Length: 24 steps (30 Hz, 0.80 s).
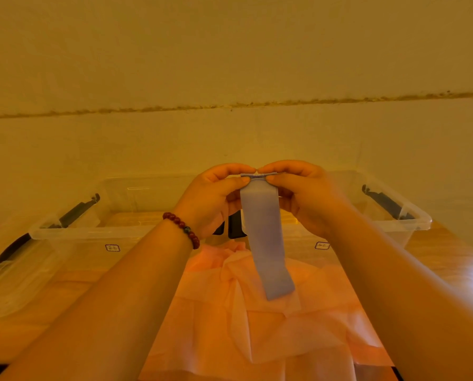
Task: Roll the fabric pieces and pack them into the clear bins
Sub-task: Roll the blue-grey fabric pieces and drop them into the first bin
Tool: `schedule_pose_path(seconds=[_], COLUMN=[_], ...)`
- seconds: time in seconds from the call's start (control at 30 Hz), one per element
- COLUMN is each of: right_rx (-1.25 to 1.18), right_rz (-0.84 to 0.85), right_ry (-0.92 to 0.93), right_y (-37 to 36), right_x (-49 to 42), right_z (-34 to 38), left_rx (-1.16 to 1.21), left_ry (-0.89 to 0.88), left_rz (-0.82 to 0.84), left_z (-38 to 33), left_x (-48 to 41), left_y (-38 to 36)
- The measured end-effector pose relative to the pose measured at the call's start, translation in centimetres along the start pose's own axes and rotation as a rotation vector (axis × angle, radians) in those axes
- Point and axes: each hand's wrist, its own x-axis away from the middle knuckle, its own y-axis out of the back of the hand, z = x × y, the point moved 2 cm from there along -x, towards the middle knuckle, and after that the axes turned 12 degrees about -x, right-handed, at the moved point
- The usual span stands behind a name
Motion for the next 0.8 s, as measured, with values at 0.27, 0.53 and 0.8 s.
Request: schedule_pose_path(seconds=[0.27, 0.53, 0.8], right_rx=[0.011, 0.162, 0.252], right_rz=[-0.045, -0.080, -0.064], right_ry=[0.047, 0.121, 0.187], right_y=[-0.11, 0.36, 0.27], right_x=[-0.09, -0.35, -0.04], right_z=[-0.36, -0.59, -0.50], left_rx=[-0.001, -0.183, -0.241], left_ry=[-0.007, -0.029, -0.030], left_rz=[0.003, -0.107, -0.083], left_z=[0.33, 0.54, 0.27], left_x=[0.17, -0.17, 0.06], left_y=[0.19, 0.27, -0.14])
